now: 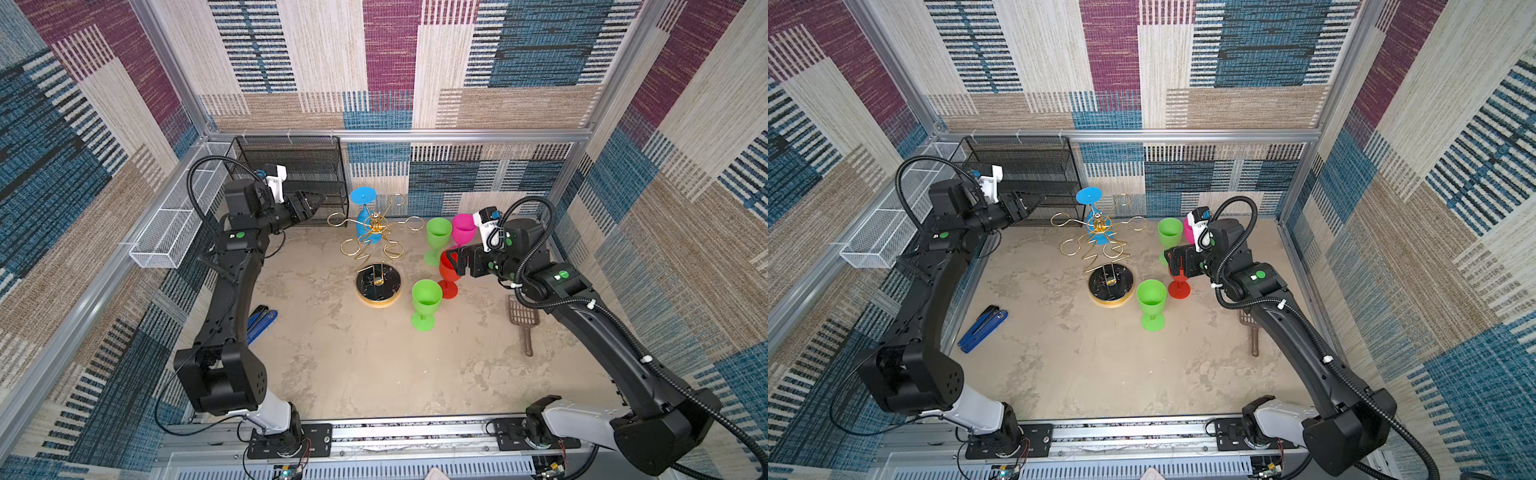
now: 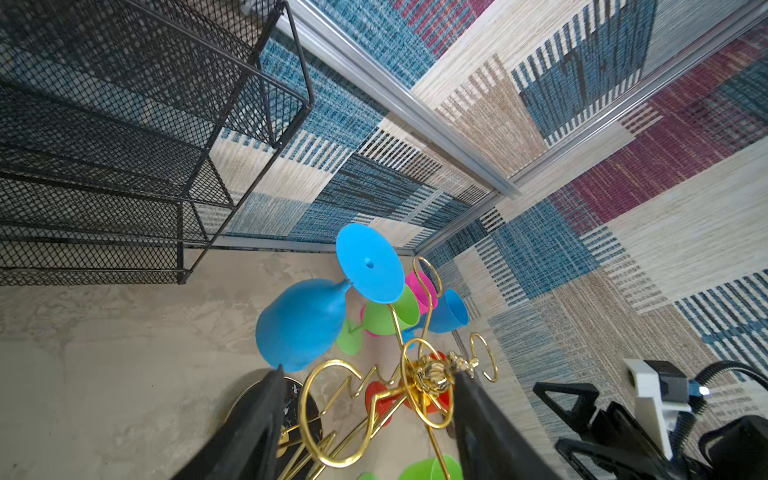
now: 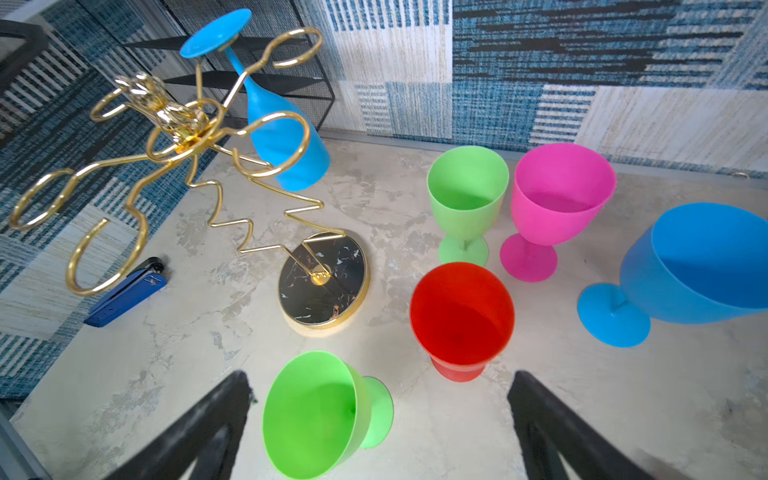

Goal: Take the wine glass off the wine glass rack

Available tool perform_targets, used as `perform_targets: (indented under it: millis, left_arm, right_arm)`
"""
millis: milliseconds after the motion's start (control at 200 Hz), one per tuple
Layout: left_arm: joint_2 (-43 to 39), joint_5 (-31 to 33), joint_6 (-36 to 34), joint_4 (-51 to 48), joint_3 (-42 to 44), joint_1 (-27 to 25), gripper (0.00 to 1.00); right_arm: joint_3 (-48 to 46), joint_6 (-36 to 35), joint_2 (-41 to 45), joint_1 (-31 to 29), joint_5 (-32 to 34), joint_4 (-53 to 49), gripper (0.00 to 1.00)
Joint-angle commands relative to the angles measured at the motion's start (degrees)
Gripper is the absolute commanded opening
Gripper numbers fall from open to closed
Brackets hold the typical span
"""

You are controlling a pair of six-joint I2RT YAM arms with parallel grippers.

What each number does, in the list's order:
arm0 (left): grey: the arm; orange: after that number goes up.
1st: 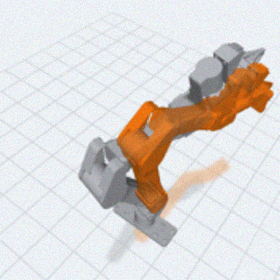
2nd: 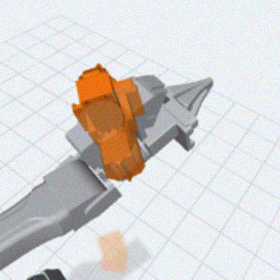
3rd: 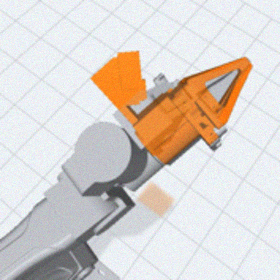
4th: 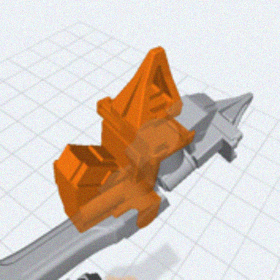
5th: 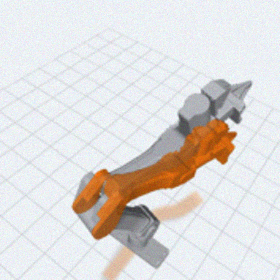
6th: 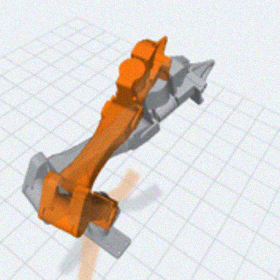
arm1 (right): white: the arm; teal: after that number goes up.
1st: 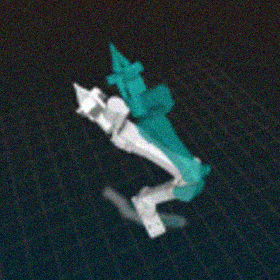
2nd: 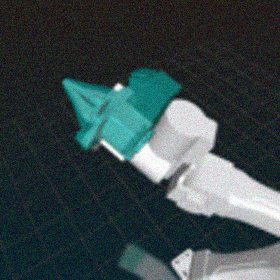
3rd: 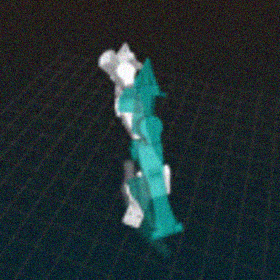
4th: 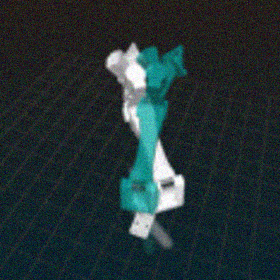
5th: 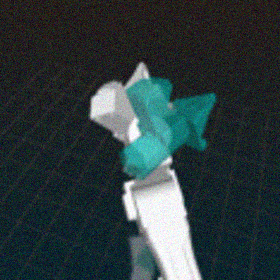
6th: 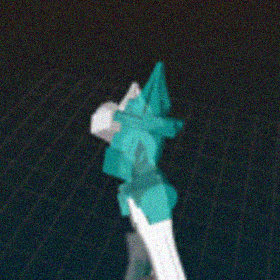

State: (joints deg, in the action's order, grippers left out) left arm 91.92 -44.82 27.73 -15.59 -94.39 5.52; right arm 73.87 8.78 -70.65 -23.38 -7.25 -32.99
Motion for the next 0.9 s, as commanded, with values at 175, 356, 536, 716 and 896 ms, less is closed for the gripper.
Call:
perform_targets:
  millis: [175, 356, 536, 716, 896]
  left_arm:
    - [9.03, 5.3, -8.29, -13.55, -12.07, -3.74, 0.66]
    - [14.47, 7.1, -10.3, -17.43, -19.83, -6.21, 0.66]
    - [19.63, 7.08, -11.77, -21.25, -27.43, -7.74, 0.66]
    - [24.02, 7.17, -12.94, -24.33, -33.65, -9.2, 0.66]
    - [26.75, 8.14, -14.41, -26.51, -36.89, -10.3, 0.65]
  right_arm:
    - [-1.17, -0.09, 0.23, 0.28, -1.27, 4.38, 0.99]
    - [-1.57, -0.42, 0.66, 0.31, -1.35, 4.6, 0.99]
    - [-2.87, -0.59, 2.12, 0.41, -0.72, 4.78, 0.99]
    - [-4.19, -0.51, 2.81, 0.43, -0.58, 4.96, 0.99]
    - [-4.5, -0.6, 3.3, 0.48, -0.22, 5.04, 0.99]
